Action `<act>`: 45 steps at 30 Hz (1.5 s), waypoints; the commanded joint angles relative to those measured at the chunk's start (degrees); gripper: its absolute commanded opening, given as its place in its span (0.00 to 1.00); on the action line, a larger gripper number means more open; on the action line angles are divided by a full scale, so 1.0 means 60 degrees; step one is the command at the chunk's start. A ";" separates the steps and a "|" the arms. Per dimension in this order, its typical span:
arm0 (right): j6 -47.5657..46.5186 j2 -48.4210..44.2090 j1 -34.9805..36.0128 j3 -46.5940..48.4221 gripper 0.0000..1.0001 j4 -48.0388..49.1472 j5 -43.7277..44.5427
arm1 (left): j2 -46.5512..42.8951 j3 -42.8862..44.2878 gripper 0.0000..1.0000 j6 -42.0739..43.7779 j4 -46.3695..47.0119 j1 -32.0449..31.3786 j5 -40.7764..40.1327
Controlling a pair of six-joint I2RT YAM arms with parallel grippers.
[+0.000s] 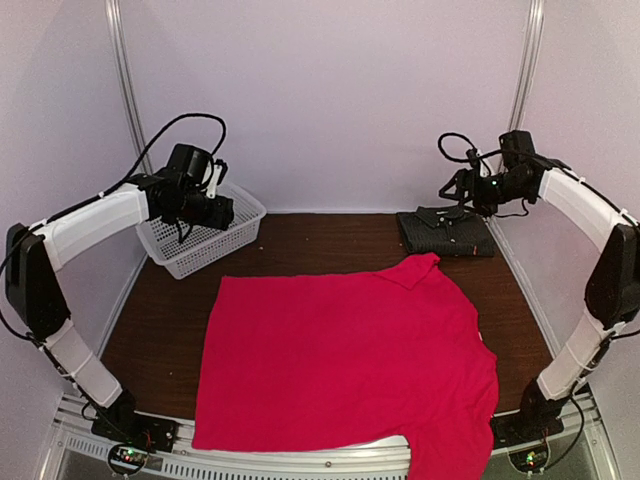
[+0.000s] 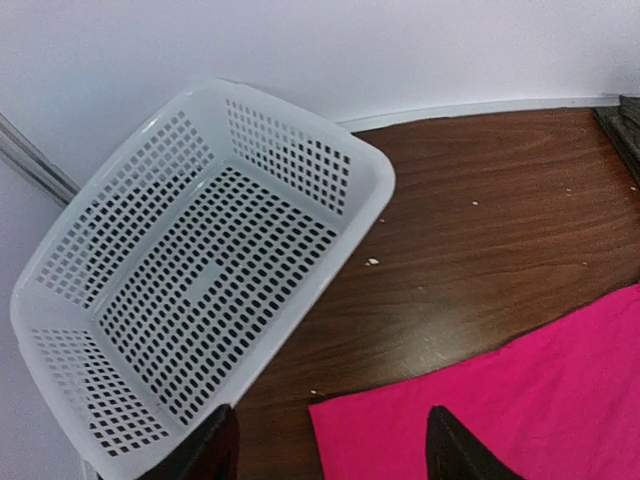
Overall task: Fold and stack the mixed laundry pile
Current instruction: Move the flattened T-shirt to the center of the board.
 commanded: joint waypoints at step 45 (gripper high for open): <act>0.0687 0.0459 0.1371 -0.5301 0.54 0.1533 0.0578 | 0.2544 -0.0782 0.38 0.0418 -0.0463 -0.0002 0.3110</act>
